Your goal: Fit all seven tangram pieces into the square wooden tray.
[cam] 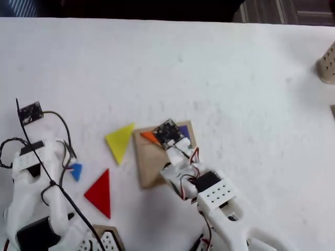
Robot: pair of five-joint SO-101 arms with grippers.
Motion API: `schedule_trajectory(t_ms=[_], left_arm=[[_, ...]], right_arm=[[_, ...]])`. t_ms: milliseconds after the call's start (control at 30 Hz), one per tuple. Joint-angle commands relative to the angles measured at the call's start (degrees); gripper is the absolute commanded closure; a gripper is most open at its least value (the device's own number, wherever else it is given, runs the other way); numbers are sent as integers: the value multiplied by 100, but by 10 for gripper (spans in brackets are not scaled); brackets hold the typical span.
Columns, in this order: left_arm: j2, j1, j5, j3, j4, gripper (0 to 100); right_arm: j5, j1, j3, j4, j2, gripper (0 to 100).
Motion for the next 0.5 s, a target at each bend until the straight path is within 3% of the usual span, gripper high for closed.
schedule_trajectory(t_ms=[0,133,267,333,467], left_arm=[[-136,40,-62,-211,35,970],[-338,-233,-466,-220,149,880],[-1200,-233,-782,-202,1002,797],[-1745,-233,-976,-211,1477,788],[-2703,-224,-2022,-158,2207,789]], right_arm=[[105,-4,-44,4,-198,981],[105,-4,-26,13,-198,981],[105,92,-26,31,-198,981],[105,215,-26,13,-198,981],[105,462,-53,40,-198,981]])
